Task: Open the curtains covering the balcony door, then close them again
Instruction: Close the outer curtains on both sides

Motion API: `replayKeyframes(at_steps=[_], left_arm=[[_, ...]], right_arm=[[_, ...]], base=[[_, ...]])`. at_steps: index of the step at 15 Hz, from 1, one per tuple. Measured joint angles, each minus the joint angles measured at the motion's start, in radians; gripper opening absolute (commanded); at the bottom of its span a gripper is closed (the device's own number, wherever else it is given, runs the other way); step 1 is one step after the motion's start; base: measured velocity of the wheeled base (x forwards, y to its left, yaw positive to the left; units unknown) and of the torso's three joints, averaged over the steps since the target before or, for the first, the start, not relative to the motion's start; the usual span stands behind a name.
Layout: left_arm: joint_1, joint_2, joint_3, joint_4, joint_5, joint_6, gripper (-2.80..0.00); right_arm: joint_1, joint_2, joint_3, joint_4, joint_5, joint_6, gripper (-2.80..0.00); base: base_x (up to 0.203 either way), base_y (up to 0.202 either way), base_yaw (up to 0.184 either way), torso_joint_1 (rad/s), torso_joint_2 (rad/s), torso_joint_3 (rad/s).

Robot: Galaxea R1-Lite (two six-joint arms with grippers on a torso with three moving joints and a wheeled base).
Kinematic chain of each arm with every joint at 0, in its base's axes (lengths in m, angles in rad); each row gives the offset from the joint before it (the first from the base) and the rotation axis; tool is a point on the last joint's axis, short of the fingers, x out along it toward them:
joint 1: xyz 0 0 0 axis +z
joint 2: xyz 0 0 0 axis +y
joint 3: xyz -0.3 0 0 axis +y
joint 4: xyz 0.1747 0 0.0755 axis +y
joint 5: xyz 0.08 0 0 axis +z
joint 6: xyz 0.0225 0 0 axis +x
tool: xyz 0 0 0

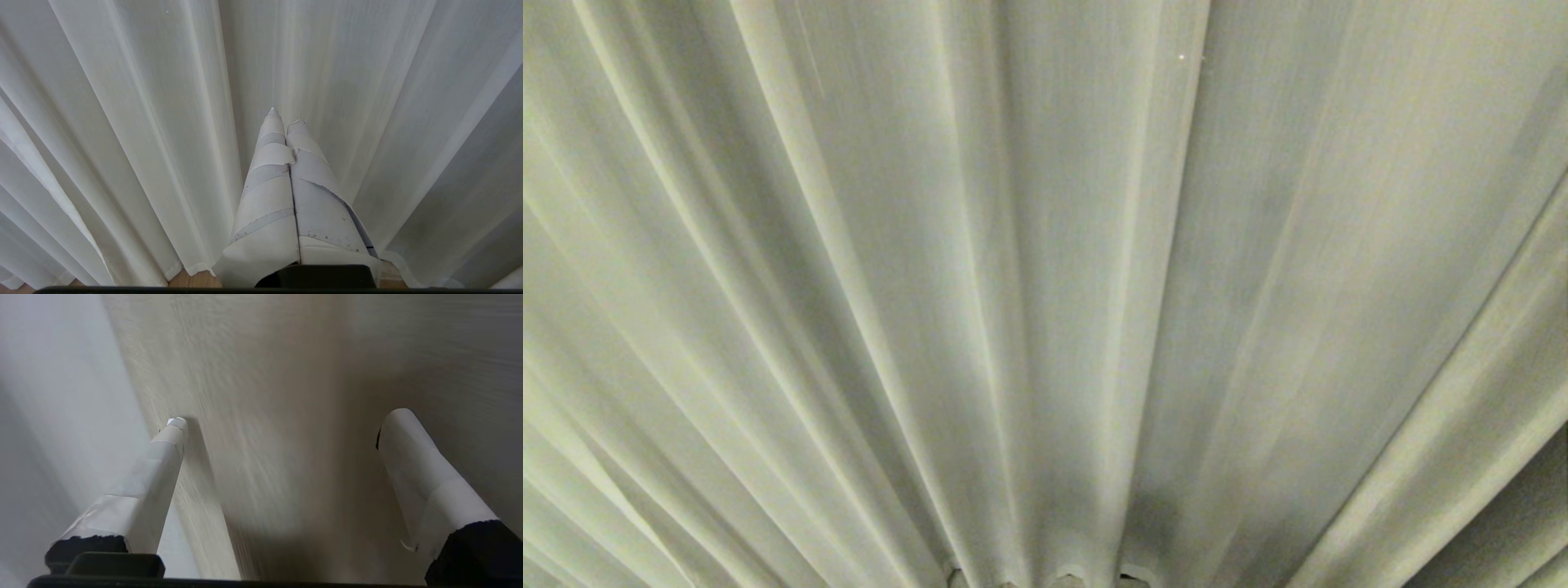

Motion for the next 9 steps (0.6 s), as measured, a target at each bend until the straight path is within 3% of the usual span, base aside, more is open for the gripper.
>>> replayKeyframes(at_steps=[4, 5, 9], left_arm=[[0.000, 0.000, 0.000, 0.000, 0.000, 0.000, -2.80], [0.000, 0.000, 0.000, 0.000, 0.000, 0.000, -2.80], [0.000, 0.000, 0.000, 0.000, 0.000, 0.000, -2.80]], right_arm=[[-0.003, 0.117, -0.097, -0.053, 0.089, 0.030, 0.00], [-0.004, 0.141, -0.119, -0.055, 0.092, 0.031, -2.80], [-0.007, 0.186, -0.143, -0.064, 0.093, 0.032, -2.80]], base=[[0.000, 0.000, 0.000, 0.000, 0.00, 0.000], [0.000, 0.000, 0.000, 0.000, 0.00, 0.000], [0.000, 0.000, 0.000, 0.000, 0.00, 0.000]])
